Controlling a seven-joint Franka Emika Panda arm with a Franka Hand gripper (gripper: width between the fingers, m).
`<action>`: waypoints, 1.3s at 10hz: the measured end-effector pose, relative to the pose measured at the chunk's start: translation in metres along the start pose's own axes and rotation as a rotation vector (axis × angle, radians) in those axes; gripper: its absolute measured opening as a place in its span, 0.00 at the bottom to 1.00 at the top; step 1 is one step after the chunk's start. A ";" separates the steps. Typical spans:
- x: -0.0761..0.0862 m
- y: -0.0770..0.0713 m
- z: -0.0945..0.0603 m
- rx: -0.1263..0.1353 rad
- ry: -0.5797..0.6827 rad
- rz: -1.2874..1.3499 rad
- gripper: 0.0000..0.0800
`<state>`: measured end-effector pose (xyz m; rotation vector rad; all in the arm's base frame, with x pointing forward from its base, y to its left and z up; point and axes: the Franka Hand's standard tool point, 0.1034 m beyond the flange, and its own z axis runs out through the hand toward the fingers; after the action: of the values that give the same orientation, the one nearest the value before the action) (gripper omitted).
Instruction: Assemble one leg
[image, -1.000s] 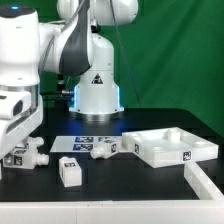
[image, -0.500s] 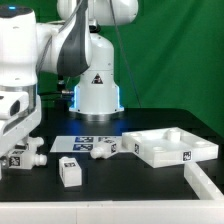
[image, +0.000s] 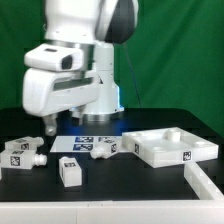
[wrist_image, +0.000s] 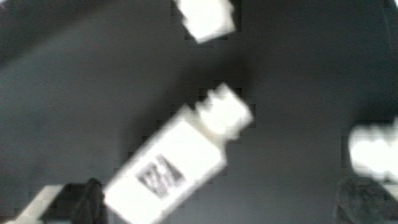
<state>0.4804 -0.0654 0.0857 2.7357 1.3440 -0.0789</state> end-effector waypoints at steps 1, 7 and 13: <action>0.023 -0.020 -0.002 0.006 -0.004 0.095 0.81; 0.035 -0.032 0.005 -0.006 0.017 0.145 0.81; 0.066 -0.066 0.010 0.049 0.024 0.348 0.81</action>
Offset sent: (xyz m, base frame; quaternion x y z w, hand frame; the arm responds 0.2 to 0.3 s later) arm 0.0000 0.0000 0.0000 0.0000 0.0000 0.0000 1.0000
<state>0.4681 0.0259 0.0657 2.9727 0.8619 -0.0537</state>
